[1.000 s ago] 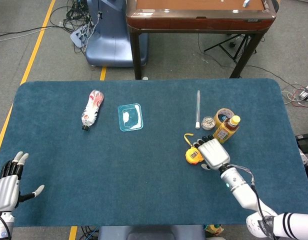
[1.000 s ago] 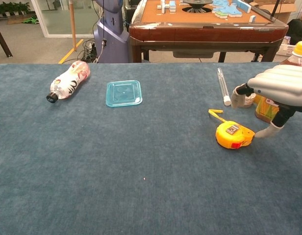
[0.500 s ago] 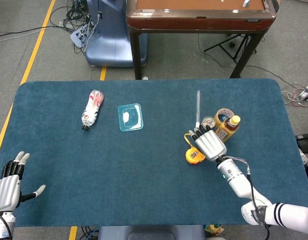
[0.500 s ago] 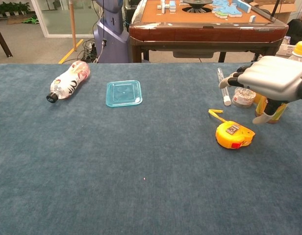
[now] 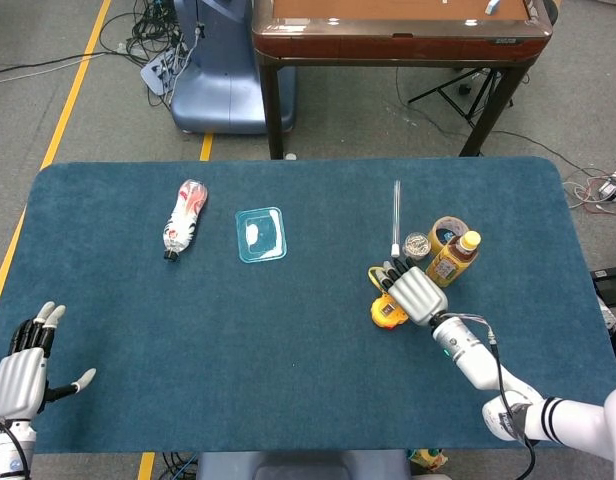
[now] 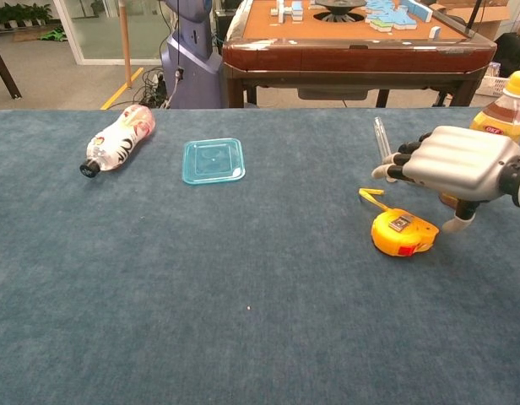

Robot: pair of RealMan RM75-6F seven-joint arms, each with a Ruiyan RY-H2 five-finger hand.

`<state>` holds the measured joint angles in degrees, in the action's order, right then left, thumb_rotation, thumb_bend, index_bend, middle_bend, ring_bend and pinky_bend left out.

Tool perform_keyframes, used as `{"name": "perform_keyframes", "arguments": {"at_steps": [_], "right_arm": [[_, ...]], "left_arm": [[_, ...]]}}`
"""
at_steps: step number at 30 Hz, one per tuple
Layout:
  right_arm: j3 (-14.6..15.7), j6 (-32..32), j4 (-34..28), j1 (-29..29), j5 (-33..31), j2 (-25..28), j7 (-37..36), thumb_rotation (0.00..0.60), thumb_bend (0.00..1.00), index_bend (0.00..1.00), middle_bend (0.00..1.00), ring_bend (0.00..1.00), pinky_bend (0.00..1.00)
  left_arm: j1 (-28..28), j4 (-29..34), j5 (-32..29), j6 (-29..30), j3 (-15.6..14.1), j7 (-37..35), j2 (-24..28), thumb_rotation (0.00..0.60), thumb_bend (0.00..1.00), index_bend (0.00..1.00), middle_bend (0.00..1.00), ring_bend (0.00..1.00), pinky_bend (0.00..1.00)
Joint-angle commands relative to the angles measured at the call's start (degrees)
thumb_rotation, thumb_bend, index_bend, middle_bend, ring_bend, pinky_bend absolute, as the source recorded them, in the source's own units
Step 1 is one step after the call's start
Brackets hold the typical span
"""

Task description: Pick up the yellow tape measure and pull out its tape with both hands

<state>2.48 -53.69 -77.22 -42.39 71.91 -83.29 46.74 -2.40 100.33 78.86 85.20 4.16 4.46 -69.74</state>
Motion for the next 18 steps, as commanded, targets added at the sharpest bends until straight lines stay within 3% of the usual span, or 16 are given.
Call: {"name": "perform_keyframes", "arguments": {"at_steps": [1, 9, 18], "right_arm": [[0.3, 0.1, -0.5, 0.2, 1.5, -0.2, -1.8, 0.6, 0.0, 0.12, 0.15, 0.16, 0.25], [0.3, 0.3, -6.0, -0.1, 5.7, -0.4, -5.7, 0.6, 0.0, 0.12, 0.15, 0.16, 0.25], [-3.2, -0.5, -5.7, -0.5, 4.1, -5.3, -5.8, 0.6, 0.0, 0.12, 0.16, 0.16, 0.25]], "left_arm": [[0.1, 0.0, 0.0, 0.1, 0.0, -0.1, 0.1, 0.6, 0.14, 0.0, 0.0, 0.0, 0.0], [0.4, -0.2, -0.1, 0.4, -0.1, -0.6, 0.4, 0.6, 0.14, 0.0, 0.0, 0.0, 0.0], [0.9, -0.5, 0.0, 0.8, -0.3, -1.8, 0.8, 0.6, 0.14, 0.0, 0.0, 0.0, 0.0]]}}
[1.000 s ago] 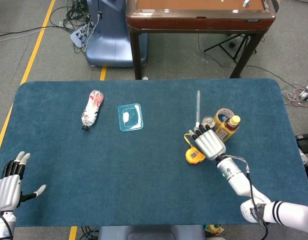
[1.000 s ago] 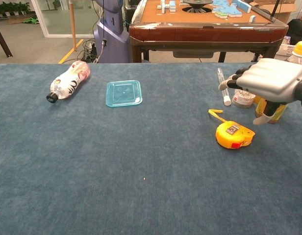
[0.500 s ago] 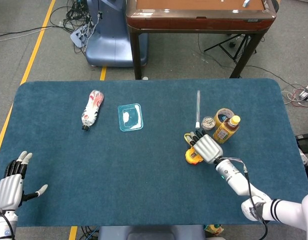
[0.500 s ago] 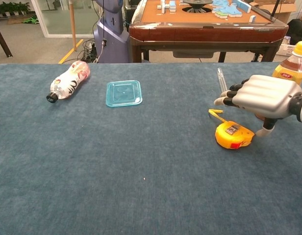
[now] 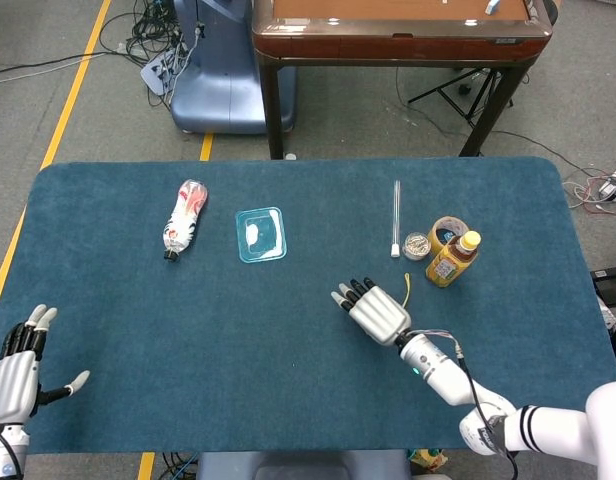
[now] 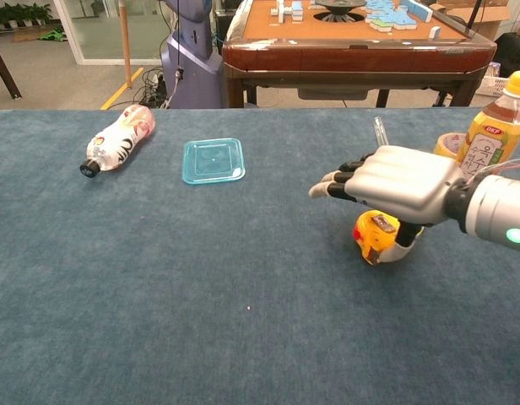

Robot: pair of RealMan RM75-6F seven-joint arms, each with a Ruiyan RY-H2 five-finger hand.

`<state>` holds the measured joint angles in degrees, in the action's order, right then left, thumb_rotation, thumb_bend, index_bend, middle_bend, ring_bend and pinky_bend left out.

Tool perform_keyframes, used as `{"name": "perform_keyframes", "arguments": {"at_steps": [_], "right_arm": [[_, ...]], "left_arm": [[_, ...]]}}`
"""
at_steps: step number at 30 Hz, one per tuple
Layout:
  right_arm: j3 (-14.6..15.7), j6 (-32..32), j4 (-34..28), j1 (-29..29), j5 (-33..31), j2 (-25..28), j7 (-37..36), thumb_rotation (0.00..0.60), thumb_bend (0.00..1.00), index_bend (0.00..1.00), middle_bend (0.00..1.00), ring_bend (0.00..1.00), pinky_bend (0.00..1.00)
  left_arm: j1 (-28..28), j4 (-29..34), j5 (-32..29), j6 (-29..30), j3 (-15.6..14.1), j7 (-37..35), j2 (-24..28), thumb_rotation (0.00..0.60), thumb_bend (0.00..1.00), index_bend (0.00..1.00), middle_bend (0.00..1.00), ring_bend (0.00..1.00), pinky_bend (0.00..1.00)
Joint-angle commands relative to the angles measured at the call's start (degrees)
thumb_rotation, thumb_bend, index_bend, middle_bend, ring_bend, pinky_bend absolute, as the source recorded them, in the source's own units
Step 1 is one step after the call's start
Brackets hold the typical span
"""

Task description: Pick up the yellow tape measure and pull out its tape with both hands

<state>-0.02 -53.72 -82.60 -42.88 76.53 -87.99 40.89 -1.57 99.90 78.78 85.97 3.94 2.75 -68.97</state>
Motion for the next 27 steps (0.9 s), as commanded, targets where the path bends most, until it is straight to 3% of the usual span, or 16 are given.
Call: {"name": "perform_keyframes", "arguments": {"at_steps": [1, 8, 21, 27], "right_arm": [[-0.7, -0.6, -0.6, 0.1, -0.6, -0.5, 0.2, 0.6, 0.0, 0.12, 0.17, 0.16, 0.25], [-0.4, -0.7, -5.8, 1.8, -3.3, 4.4, -0.6, 0.6, 0.0, 0.12, 0.21, 0.16, 0.25], [-1.1, 3.5, -0.8, 1.1, -8.3, 2.4, -2.6, 0.6, 0.0, 0.17, 0.27, 0.17, 0.25], [-0.7, 4.9, 0.6, 0.6, -8.1, 1.8, -3.7, 0.6, 0.1, 0.22, 0.3, 0.18, 0.25]], "left_arm": [[0.1, 0.0, 0.1, 0.1, -0.1, -0.1, 0.1, 0.6, 0.14, 0.0, 0.0, 0.0, 0.0], [0.3, -0.1, 0.2, 0.2, -0.3, -0.2, 0.0, 0.6, 0.14, 0.0, 0.0, 0.0, 0.0], [0.3, 0.8, 0.2, 0.2, -0.4, 1.1, -0.1, 0.6, 0.14, 0.0, 0.0, 0.0, 0.0], [0.3, 0.9, 0.0, 0.2, -0.3, 1.4, -0.2, 0.6, 0.14, 0.0, 0.0, 0.0, 0.0]]}}
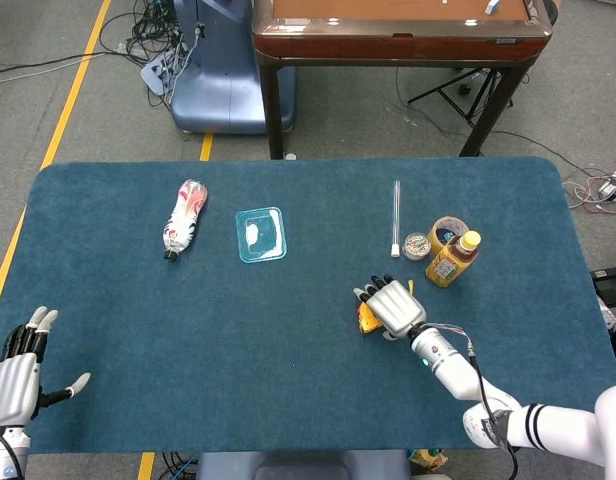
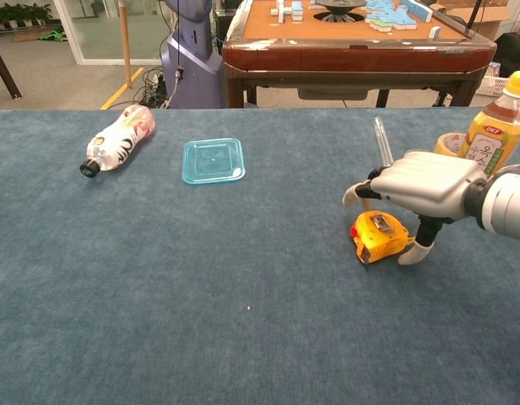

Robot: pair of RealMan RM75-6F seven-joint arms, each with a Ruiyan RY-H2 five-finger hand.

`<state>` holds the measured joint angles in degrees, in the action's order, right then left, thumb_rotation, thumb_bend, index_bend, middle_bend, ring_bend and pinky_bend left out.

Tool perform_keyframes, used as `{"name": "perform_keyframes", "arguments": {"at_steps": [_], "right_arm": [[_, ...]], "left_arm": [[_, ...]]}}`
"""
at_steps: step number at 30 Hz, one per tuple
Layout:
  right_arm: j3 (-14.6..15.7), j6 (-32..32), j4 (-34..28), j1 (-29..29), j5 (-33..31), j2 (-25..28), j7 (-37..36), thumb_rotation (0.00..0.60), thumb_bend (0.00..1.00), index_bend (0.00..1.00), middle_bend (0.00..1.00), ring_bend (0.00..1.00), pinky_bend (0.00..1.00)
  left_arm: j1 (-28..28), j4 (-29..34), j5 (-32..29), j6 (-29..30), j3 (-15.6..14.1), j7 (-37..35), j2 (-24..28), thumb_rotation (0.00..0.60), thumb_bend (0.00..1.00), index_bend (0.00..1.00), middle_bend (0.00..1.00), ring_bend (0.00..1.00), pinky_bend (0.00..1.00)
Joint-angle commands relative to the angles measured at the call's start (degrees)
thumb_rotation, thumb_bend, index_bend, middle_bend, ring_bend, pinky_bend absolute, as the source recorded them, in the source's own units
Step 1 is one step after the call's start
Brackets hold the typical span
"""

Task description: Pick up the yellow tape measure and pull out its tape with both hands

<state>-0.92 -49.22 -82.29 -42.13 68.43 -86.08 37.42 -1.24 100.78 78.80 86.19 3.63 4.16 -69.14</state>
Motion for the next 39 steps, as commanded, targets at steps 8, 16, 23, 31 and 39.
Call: {"name": "perform_keyframes", "arguments": {"at_steps": [8, 16, 23, 31, 39], "right_arm": [[0.4, 0.1, 1.2, 0.0, 0.0, -0.5, -1.0, 0.6, 0.13, 0.25, 0.31, 0.19, 0.25], [0.1, 0.5, 1.4, -0.2, -0.3, -0.3, -1.7, 0.6, 0.2, 0.29, 0.34, 0.2, 0.25], [-0.1, 1.5, 1.9, -0.7, -1.0, -0.9, -2.2, 0.6, 0.29, 0.36, 0.37, 0.22, 0.25], [-2.2, 1.2, -0.4, -1.3, -2.4, -0.5, -4.0, 0.6, 0.49, 0.58, 0.55, 0.34, 0.25], [-7.4, -2.2, -9.0, -3.1, -8.4, 0.5, -1.8, 0.6, 0.54, 0.66, 0.62, 0.41, 0.25]], "left_arm": [[-0.2, -0.1, -0.2, -0.4, 0.1, 0.0, -0.2, 0.6, 0.14, 0.0, 0.0, 0.0, 0.0], [-0.3, -0.1, -0.2, -0.5, 0.1, 0.1, -0.3, 0.6, 0.14, 0.0, 0.0, 0.0, 0.0], [-0.3, 0.0, -0.2, -0.4, 0.2, 0.0, -0.2, 0.6, 0.14, 0.0, 0.0, 0.0, 0.0], [-1.9, 0.3, -0.6, -2.6, 1.0, -0.4, 0.9, 0.6, 0.14, 0.0, 0.0, 0.0, 0.0], [-7.4, 2.1, -1.6, -9.7, 3.9, -3.6, 3.1, 0.6, 0.14, 0.0, 0.0, 0.0, 0.0]]}}
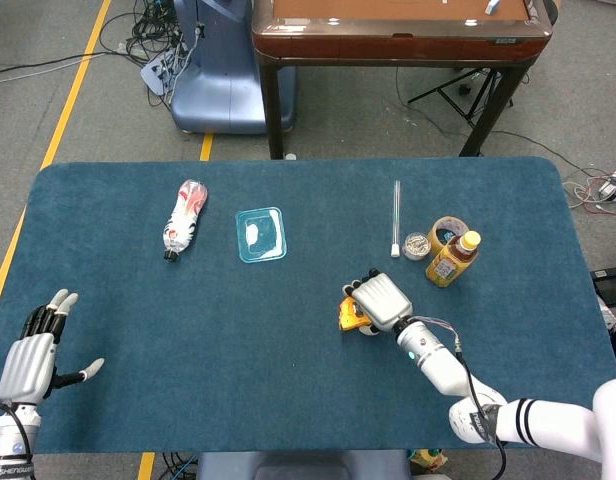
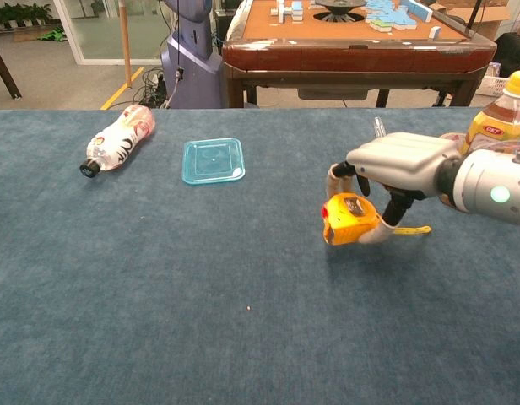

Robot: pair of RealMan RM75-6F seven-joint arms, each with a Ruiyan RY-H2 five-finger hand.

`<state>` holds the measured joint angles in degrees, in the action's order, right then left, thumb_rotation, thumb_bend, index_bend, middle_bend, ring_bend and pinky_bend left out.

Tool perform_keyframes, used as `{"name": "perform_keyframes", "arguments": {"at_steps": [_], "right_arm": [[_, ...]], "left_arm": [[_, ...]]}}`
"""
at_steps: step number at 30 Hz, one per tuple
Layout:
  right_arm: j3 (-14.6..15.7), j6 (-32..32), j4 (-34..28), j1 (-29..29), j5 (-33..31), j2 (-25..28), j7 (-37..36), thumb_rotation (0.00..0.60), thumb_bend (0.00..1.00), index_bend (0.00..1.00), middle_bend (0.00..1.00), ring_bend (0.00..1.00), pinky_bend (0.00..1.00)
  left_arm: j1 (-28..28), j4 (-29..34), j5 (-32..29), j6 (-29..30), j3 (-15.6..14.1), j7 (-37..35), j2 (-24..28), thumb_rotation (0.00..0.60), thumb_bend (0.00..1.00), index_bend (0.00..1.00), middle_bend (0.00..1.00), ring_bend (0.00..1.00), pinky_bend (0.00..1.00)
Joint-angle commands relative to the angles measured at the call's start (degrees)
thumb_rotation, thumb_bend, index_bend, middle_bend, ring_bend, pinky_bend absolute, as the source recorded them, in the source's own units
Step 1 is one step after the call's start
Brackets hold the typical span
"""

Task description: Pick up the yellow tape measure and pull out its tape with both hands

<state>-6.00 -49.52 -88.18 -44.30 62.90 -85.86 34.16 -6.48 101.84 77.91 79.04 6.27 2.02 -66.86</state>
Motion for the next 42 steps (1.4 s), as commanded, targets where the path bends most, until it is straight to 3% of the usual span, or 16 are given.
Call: {"name": "perform_keyframes", "arguments": {"at_steps": [1, 8, 16, 28, 42], "right_arm": [[-2.8, -2.3, -4.0, -1.2, -3.9, 0.2, 2.2, 0.6, 0.55, 0.67, 0.62, 0.42, 0.25], [-5.8, -7.7, -9.6, -3.8, -11.9, -1.3, 9.1, 0.6, 0.56, 0.69, 0.65, 0.48, 0.26], [-8.3, -15.1, -15.4, -7.1, -20.3, -3.4, 16.8, 0.6, 0.58, 0.72, 0.69, 0.57, 0.34], [-10.8, -22.9, -16.9, -10.6, -25.3, -8.8, 20.5, 0.6, 0.62, 0.76, 0.74, 0.67, 0.45], [-13.6, -25.4, -13.5, -13.1, -27.1, -15.5, 17.8, 0.6, 0.65, 0.79, 0.76, 0.72, 0.49]], "left_arm": [[-2.9, 1.4, -1.1, -3.5, 1.8, -1.8, 0.8, 0.6, 0.14, 0.0, 0.0, 0.0, 0.0], [-8.3, 5.2, -6.1, -10.6, 5.2, -5.0, 0.3, 0.6, 0.14, 0.0, 0.0, 0.0, 0.0], [-14.2, 7.8, -13.4, -15.6, 8.3, -4.4, -3.7, 0.6, 0.14, 0.0, 0.0, 0.0, 0.0], [-19.8, 8.0, -20.5, -13.2, 10.3, 2.0, -13.4, 0.6, 0.14, 0.0, 0.0, 0.0, 0.0], [-22.2, 7.2, -24.1, -9.3, 12.2, 1.9, -22.1, 0.6, 0.14, 0.0, 0.0, 0.0, 0.0]]}}
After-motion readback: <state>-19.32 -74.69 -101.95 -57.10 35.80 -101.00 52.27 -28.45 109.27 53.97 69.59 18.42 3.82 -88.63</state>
